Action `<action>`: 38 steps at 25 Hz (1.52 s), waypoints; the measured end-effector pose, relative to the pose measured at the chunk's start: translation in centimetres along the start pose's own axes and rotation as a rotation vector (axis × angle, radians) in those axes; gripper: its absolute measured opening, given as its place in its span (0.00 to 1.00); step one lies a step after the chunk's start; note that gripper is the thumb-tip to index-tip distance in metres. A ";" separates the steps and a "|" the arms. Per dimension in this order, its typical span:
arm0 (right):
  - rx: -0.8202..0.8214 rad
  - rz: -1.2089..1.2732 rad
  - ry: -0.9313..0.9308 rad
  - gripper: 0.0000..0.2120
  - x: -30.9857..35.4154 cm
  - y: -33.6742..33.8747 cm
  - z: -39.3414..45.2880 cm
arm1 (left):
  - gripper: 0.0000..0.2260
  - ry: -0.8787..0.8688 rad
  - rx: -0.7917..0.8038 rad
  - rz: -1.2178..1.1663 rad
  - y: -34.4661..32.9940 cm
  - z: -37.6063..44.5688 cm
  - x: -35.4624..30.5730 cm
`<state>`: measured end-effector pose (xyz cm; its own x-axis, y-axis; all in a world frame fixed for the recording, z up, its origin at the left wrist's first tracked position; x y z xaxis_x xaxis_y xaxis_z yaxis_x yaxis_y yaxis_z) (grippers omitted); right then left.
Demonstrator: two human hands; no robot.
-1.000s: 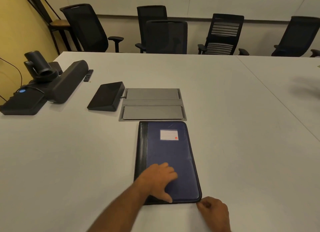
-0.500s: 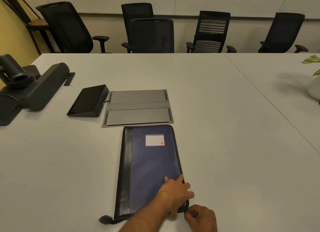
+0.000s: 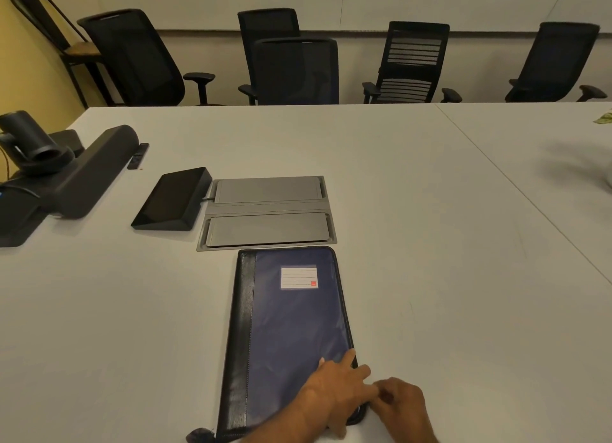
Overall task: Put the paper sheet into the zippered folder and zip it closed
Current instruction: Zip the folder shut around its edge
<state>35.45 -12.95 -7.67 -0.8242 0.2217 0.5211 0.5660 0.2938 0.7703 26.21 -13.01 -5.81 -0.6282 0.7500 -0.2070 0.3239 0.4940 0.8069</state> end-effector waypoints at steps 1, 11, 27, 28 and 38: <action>0.009 0.001 0.015 0.09 0.1 0.1 0.3 | 0.33 0.003 0.003 -0.007 0.1 -0.1 0.0; 0.005 -0.099 0.098 0.10 2.7 1.9 5.4 | 0.26 0.005 0.029 0.022 1.0 -0.7 -0.4; -0.018 -0.068 0.163 0.09 2.6 1.8 6.8 | 0.46 0.225 0.036 0.207 7.1 2.3 11.0; -0.024 -0.070 0.162 0.09 2.6 1.9 6.8 | 0.44 0.234 0.054 0.217 7.1 2.8 11.4; -0.041 -0.106 0.153 0.09 3.3 2.4 9.1 | 0.36 0.158 -0.017 0.227 7.8 4.5 11.6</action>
<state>34.22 -3.07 -7.47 -0.8740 0.0470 0.4836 0.4773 0.2689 0.8366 24.61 1.48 -4.39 -0.6436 0.7623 0.0679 0.4580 0.3125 0.8322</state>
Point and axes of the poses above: each hand's wrist, its own z-axis towards the middle knuckle, its own y-axis out of the back of the hand, x = y × z, the point moved 10 cm from there along z, towards the middle knuckle, and after that the axes turned 2 degrees about y, right-handed, at the moved point
